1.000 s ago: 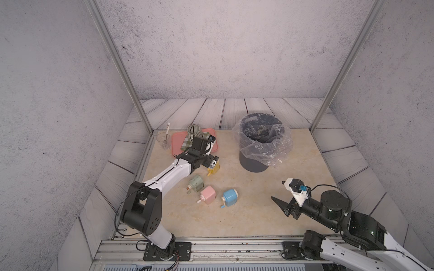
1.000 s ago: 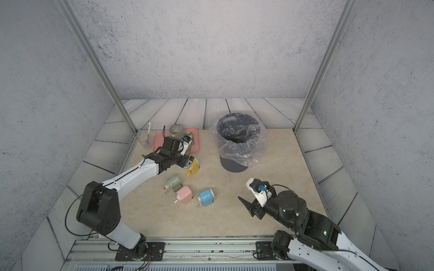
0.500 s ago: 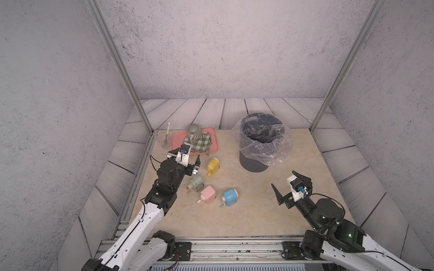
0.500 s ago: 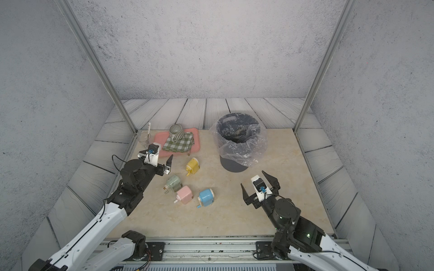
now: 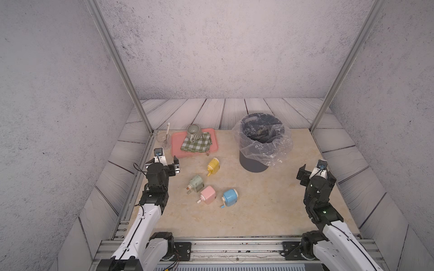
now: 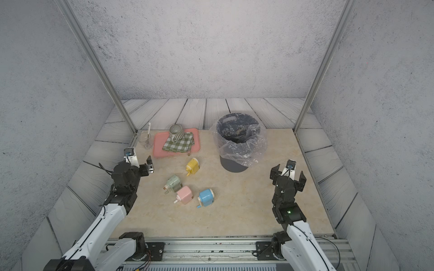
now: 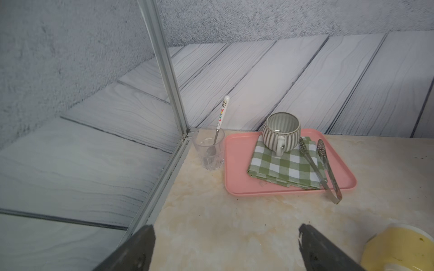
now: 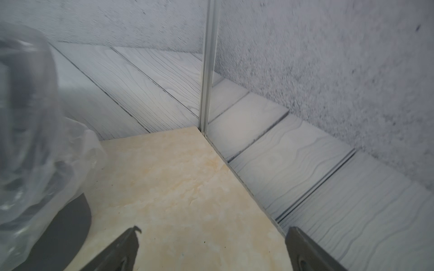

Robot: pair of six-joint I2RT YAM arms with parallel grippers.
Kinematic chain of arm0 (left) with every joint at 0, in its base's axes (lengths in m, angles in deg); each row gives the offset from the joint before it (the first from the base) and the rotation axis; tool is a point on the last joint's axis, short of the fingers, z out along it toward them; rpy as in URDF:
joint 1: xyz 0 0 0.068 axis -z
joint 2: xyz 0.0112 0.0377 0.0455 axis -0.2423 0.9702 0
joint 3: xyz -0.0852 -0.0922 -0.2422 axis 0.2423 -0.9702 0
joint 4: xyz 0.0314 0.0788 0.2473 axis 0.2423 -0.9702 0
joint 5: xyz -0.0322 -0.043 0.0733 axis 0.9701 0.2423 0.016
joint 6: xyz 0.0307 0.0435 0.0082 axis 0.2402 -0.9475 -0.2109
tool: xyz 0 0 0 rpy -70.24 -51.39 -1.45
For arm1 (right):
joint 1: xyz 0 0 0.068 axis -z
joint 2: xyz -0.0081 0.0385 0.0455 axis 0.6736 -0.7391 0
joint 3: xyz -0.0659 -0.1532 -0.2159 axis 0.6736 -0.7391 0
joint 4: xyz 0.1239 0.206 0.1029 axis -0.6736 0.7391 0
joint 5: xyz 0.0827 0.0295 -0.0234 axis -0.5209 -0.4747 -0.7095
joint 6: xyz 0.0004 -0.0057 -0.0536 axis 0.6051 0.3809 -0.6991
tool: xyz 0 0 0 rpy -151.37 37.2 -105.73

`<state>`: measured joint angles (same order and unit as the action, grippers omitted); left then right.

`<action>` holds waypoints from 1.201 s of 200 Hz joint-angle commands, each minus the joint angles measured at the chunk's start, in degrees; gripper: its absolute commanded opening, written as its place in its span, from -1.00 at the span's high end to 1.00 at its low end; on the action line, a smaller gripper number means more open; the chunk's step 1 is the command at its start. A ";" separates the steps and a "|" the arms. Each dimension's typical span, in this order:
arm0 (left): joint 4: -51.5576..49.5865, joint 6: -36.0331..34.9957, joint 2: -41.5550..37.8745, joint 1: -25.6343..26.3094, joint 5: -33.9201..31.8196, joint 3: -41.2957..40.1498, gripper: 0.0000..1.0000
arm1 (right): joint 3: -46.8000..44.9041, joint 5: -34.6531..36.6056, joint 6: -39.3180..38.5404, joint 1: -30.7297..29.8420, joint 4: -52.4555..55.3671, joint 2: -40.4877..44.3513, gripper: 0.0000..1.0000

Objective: Take out the pencil sharpener tray and clean the shavings
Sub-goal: Reset both arms

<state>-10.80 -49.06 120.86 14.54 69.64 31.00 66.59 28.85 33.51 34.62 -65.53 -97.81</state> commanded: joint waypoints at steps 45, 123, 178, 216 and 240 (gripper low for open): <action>7.74 -0.94 5.89 -3.19 2.03 -1.24 -0.98 | 9.65 -21.37 -0.25 6.52 -16.80 -33.72 -0.98; 14.58 1.28 8.38 -6.68 3.35 -5.96 -0.97 | 3.72 -20.63 -6.94 6.58 -24.09 -29.25 -0.97; 18.02 2.22 11.07 -7.13 4.76 -7.74 -0.97 | 0.19 -21.58 -7.45 6.59 -26.13 -26.25 -0.97; 18.31 2.25 12.25 -7.39 4.86 -7.80 -0.97 | -1.40 -20.93 -5.97 6.58 -26.33 -24.52 -0.98; 18.95 3.17 12.30 -7.44 5.58 -8.18 -0.97 | -3.52 -21.70 -6.23 6.54 -28.66 -23.25 -0.98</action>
<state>6.18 -47.20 133.05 7.67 74.25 23.42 64.91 7.67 27.00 41.04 -92.08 -122.66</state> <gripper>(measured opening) 0.987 0.989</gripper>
